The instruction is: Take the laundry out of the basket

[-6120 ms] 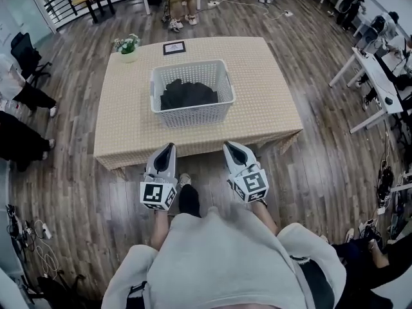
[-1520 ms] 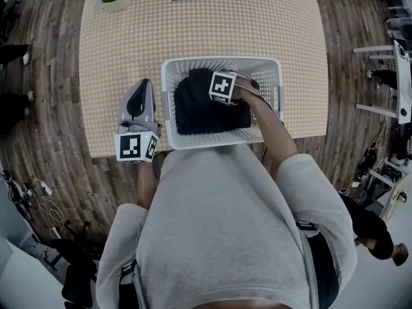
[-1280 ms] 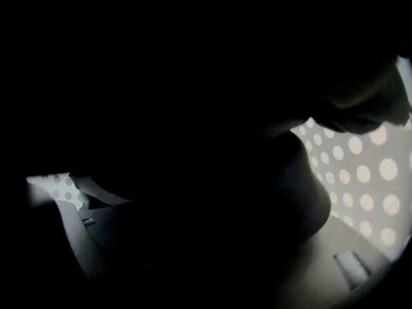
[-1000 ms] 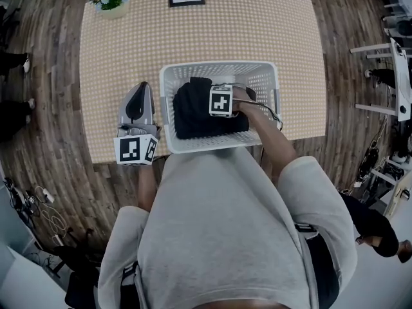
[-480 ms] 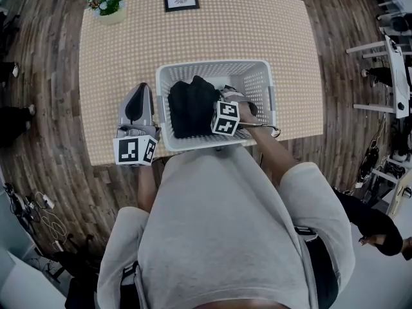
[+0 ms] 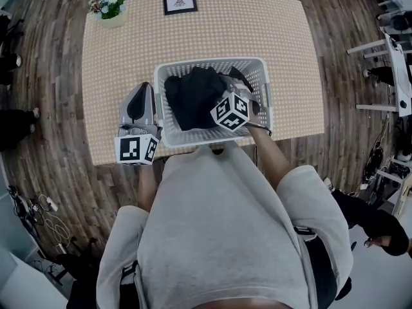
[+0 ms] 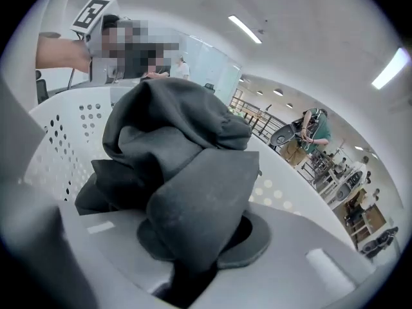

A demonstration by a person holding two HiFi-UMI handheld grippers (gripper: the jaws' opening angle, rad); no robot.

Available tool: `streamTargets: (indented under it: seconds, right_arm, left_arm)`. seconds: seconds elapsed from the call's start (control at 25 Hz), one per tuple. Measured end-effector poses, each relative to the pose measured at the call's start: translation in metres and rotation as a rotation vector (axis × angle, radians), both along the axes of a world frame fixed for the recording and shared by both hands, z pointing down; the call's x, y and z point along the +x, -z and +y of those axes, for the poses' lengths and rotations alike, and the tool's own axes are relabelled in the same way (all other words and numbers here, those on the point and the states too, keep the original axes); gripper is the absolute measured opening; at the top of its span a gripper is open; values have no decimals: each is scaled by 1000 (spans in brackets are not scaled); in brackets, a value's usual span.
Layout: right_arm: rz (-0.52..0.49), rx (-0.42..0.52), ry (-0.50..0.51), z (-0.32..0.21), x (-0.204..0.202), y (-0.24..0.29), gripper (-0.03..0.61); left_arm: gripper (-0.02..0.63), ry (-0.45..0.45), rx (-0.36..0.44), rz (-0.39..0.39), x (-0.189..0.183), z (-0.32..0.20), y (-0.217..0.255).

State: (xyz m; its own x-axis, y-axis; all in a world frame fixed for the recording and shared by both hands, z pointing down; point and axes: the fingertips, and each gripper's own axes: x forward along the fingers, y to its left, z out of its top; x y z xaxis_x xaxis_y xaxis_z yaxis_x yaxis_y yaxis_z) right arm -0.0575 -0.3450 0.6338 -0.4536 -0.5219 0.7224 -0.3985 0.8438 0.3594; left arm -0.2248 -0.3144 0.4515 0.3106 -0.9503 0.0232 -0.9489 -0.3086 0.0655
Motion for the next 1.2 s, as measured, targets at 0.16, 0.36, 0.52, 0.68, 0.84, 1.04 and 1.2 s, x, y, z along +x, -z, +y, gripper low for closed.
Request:
streamTargets:
  seconds: [0.16, 0.36, 0.52, 0.68, 0.84, 1.04, 1.2]
  right_arm:
    - [-105, -34, -87, 4, 3, 2, 86]
    - [-495, -137, -239, 2, 7, 47, 78]
    - [-832, -208, -297, 4, 10, 87, 77]
    - [-982, -180, -305, 5, 15, 121, 77]
    - [-1012, -149, -330, 8, 19, 128, 77]
    - [-1035, -107, -308, 10, 21, 150, 77]
    - [-1114, -53, -274, 14, 35, 192, 77]
  left_arm:
    - [11, -20, 8, -11, 14, 5, 5]
    - [11, -16, 10, -14, 17, 8, 7]
    - [11, -18, 24, -22, 22, 9, 12]
    - [11, -19, 35, -27, 24, 8, 17]
    - [11, -27, 49, -33, 28, 8, 22]
    - [11, -50, 76, -46, 41, 8, 34]
    - [11, -52, 102, -60, 54, 11, 46]
